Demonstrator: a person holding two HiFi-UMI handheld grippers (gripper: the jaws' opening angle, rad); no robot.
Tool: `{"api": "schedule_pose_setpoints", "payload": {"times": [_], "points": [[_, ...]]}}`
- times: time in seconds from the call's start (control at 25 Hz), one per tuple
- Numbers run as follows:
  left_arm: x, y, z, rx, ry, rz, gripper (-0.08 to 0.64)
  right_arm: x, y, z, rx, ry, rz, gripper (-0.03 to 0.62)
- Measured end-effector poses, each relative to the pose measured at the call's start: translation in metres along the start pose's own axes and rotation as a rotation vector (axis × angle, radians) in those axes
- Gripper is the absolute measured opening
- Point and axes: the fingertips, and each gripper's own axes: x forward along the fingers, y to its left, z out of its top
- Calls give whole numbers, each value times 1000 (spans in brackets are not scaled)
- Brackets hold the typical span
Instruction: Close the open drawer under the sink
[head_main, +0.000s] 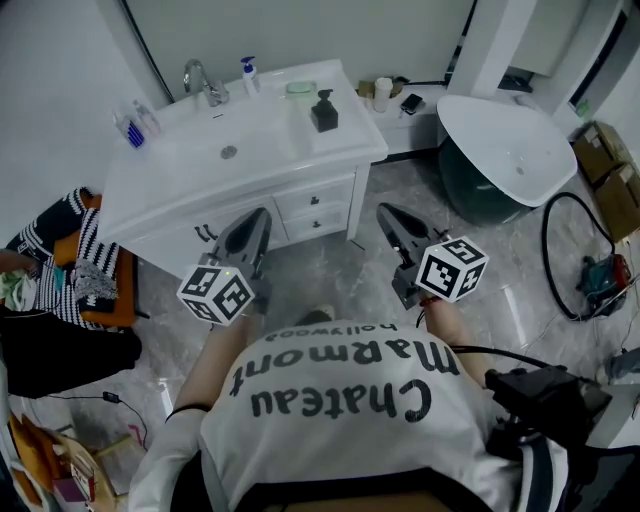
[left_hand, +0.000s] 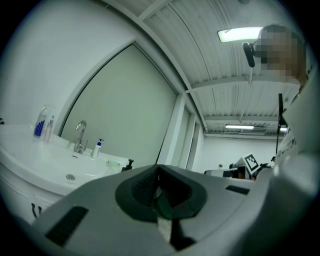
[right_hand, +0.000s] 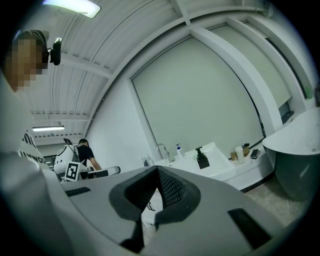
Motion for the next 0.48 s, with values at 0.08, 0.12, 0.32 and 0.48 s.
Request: {"api": "schedule_pose_setpoints", "payload": {"times": [0.08, 0.12, 0.32, 0.48], "points": [[0, 1, 0, -2, -3, 3, 11, 0, 0, -1, 3, 1, 0, 11], [0, 2, 0, -3, -3, 3, 11, 0, 0, -1, 4, 1, -2, 11], [0, -1, -2, -4, -3, -4, 9, -2, -2, -3, 11, -4, -7, 11], [2, -1, -2, -5, -3, -7, 10, -2, -3, -5, 16, -2, -8, 11]]}}
